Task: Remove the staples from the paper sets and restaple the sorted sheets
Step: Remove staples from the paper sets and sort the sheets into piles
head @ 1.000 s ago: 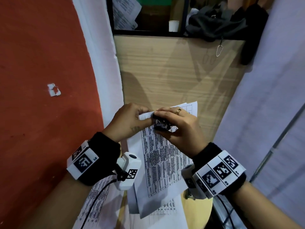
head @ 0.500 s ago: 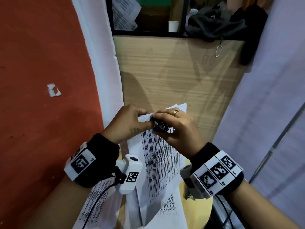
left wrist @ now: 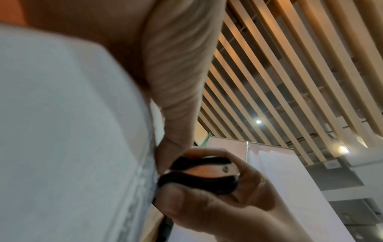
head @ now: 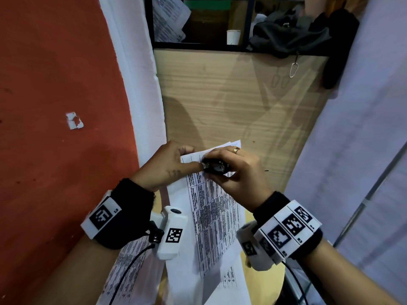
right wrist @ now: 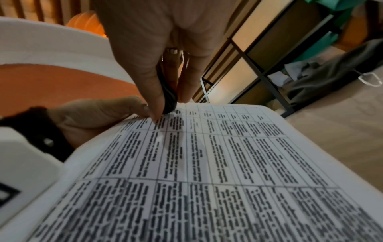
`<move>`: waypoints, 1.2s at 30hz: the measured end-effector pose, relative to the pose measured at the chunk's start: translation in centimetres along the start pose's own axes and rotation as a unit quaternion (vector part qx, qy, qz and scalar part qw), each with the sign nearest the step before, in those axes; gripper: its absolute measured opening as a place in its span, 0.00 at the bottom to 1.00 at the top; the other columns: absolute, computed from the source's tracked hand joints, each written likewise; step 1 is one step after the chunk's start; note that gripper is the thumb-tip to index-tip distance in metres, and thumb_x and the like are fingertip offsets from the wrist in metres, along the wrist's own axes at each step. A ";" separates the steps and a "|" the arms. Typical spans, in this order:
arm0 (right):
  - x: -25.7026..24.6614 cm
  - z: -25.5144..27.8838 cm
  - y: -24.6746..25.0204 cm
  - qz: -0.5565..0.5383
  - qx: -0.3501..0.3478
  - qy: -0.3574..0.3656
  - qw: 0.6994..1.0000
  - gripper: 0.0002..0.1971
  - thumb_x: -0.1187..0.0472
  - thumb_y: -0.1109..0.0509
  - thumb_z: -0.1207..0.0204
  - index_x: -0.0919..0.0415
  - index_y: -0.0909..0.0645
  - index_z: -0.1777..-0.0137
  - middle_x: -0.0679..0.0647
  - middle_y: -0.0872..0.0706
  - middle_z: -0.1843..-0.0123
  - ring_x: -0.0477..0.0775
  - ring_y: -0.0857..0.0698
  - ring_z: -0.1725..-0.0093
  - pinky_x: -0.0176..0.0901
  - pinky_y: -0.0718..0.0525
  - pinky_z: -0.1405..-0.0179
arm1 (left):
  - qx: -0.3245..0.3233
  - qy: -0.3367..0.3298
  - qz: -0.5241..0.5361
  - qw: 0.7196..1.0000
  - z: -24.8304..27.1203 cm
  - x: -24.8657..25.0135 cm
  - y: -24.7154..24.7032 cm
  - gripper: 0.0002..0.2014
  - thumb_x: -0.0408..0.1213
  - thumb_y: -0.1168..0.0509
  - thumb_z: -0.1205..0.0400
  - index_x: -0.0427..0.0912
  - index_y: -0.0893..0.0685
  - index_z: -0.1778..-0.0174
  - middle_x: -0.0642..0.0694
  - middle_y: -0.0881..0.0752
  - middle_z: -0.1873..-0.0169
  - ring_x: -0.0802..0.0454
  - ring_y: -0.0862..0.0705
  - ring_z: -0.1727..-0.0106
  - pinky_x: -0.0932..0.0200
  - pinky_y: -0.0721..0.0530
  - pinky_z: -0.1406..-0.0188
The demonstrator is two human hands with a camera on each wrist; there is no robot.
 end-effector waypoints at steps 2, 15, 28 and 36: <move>0.0 0.0 0.1 -0.034 0.006 -0.023 0.999 0.13 0.64 0.20 0.39 0.64 0.13 0.54 0.54 0.11 0.57 0.53 0.14 0.57 0.50 0.14 0.61 | -0.009 0.002 0.039 0.999 0.1 -0.1 0.1 0.17 0.46 0.25 0.32 0.36 0.11 0.55 0.31 0.11 0.57 0.50 0.17 0.56 0.50 0.23 0.50; 0.4 0.3 0.8 -0.231 0.023 -0.152 0.961 0.18 0.64 0.18 0.44 0.49 0.15 0.53 0.45 0.10 0.55 0.45 0.11 0.52 0.42 0.14 0.47 | 0.024 -0.013 0.098 0.995 0.4 1.0 -0.8 0.05 0.32 0.27 0.25 0.36 0.11 0.56 0.45 0.10 0.63 0.55 0.15 0.59 0.64 0.20 0.57; -0.4 0.0 1.2 -0.208 0.048 -0.229 0.950 0.13 0.64 0.16 0.41 0.64 0.14 0.59 0.49 0.09 0.63 0.46 0.11 0.62 0.37 0.14 0.61 | 0.087 -0.074 -0.125 0.986 -0.3 0.9 -1.2 0.15 0.62 0.35 0.37 0.59 0.15 0.60 0.52 0.17 0.74 0.54 0.19 0.67 0.48 0.21 0.63; -0.8 0.0 1.1 -0.175 0.056 -0.243 0.952 0.11 0.62 0.18 0.37 0.62 0.16 0.60 0.52 0.09 0.62 0.47 0.10 0.61 0.42 0.13 0.59 | 0.114 -0.071 -0.172 0.976 -0.6 0.7 -1.7 0.20 0.63 0.41 0.36 0.50 0.17 0.72 0.49 0.24 0.78 0.53 0.25 0.70 0.53 0.27 0.69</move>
Point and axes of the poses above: each hand's wrist, its own z-axis away from the middle knuckle, its own y-axis out of the back of the hand, x = y × z, the point moved 1 cm from there along -z, towards the middle knuckle
